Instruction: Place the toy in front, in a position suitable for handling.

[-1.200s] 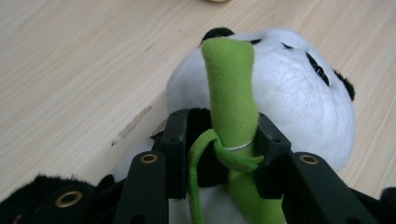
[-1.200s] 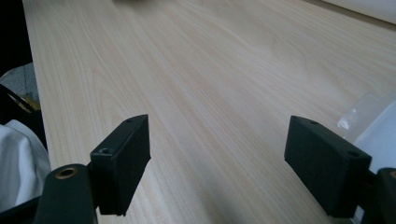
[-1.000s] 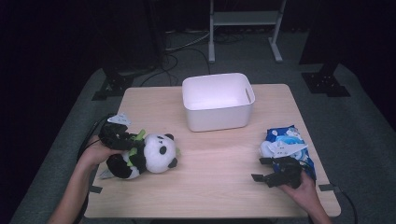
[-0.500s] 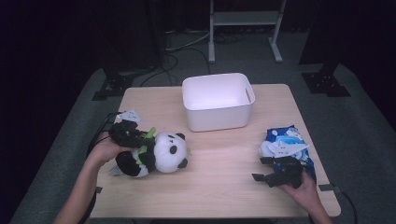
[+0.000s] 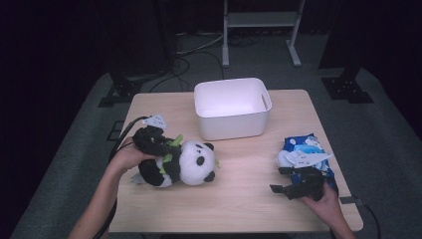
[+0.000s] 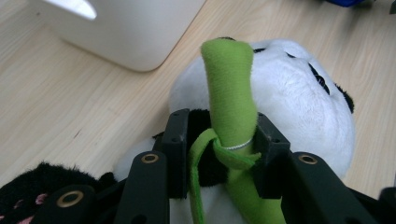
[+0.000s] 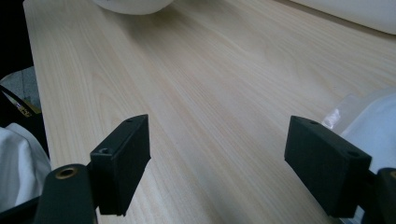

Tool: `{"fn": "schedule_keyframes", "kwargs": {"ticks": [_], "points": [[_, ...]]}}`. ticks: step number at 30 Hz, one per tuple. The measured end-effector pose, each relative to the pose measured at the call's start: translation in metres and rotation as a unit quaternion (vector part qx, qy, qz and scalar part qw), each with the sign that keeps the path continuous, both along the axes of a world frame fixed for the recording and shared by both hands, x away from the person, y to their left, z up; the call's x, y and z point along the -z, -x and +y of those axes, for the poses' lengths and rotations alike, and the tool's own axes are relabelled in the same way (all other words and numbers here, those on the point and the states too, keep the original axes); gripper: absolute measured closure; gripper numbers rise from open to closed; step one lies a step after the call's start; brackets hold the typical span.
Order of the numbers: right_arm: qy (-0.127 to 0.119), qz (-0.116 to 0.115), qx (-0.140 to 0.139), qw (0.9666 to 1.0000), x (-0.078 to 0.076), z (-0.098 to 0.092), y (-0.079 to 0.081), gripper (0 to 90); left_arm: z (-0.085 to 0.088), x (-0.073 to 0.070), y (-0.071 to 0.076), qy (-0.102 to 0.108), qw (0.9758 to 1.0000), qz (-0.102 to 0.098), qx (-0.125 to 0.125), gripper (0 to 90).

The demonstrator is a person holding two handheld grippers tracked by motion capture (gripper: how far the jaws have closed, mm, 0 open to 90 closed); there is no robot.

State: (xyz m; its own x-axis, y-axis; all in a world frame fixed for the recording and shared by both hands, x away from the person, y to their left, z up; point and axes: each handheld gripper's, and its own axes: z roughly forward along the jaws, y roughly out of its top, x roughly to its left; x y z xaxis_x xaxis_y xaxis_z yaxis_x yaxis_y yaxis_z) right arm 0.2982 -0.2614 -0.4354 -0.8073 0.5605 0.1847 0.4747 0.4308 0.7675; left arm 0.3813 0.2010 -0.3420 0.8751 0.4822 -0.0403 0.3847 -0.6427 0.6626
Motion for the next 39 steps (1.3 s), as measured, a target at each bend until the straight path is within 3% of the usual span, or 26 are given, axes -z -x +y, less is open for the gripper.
{"fn": "schedule_keyframes", "kwargs": {"ticks": [27,39], "points": [[-0.003,-0.005,0.001,1.0000,-0.001,-0.004,-0.001,21.0,-0.077,-0.002,-0.005,0.003,0.9975,0.004,0.070,62.8],[-0.003,-0.006,0.003,1.0000,-0.002,-0.006,0.000,21.0,-0.105,0.008,-0.002,0.008,0.9955,0.009,0.094,62.6]]}}
